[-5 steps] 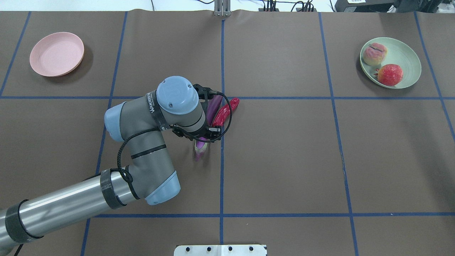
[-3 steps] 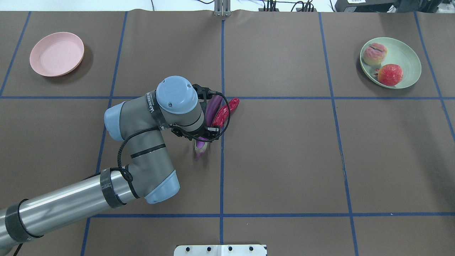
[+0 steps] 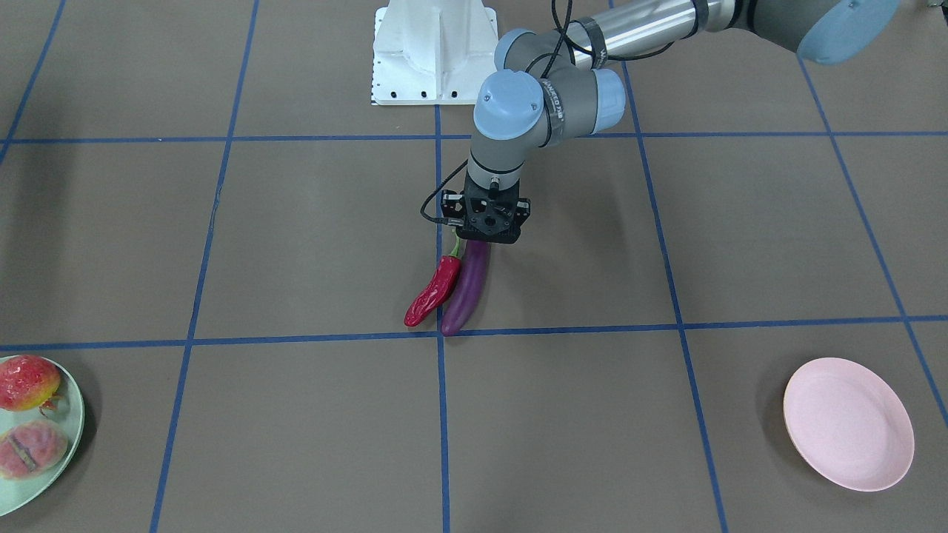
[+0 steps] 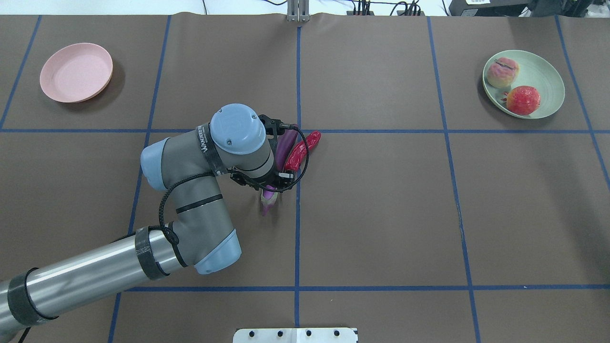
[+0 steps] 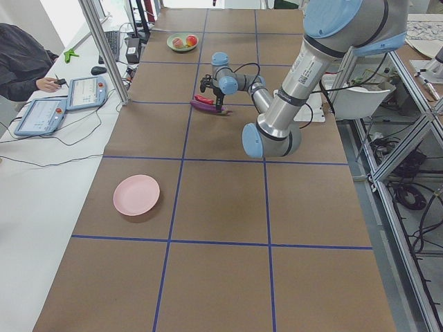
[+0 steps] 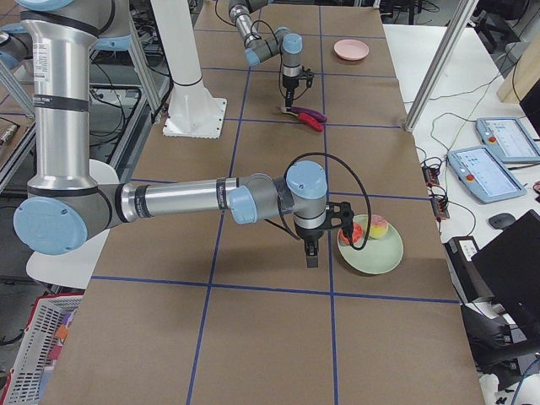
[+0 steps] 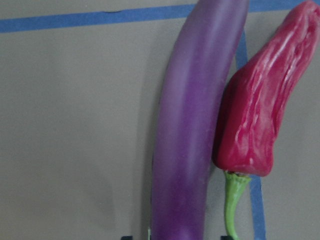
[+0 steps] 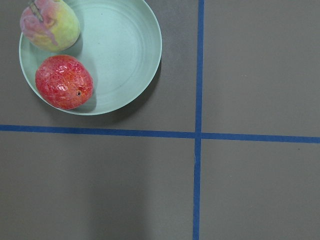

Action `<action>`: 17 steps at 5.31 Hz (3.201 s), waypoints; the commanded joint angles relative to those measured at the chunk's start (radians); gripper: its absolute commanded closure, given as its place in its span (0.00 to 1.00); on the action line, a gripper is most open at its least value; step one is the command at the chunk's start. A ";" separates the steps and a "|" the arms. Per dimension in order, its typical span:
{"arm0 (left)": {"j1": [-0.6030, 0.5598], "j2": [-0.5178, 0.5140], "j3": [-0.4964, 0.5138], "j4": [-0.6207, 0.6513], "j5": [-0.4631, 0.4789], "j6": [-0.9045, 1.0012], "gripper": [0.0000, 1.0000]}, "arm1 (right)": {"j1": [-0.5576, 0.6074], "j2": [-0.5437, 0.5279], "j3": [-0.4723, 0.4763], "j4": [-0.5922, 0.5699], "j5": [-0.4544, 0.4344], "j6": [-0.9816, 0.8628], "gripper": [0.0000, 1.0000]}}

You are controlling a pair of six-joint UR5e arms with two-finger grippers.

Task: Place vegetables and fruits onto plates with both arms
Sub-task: 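Lower the left gripper and grasp the eggplant, then carry the eggplant onto the pink plate and release it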

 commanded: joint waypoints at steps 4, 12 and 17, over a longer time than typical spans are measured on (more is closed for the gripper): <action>0.004 -0.010 0.022 0.013 -0.047 -0.005 0.91 | 0.000 0.000 -0.001 0.000 0.000 0.001 0.00; -0.742 0.139 0.364 -0.010 -0.268 0.935 1.00 | 0.000 0.009 -0.001 0.002 -0.001 0.001 0.00; -0.723 0.208 0.375 -0.198 -0.231 0.896 0.00 | 0.000 0.011 0.000 0.002 0.000 0.003 0.00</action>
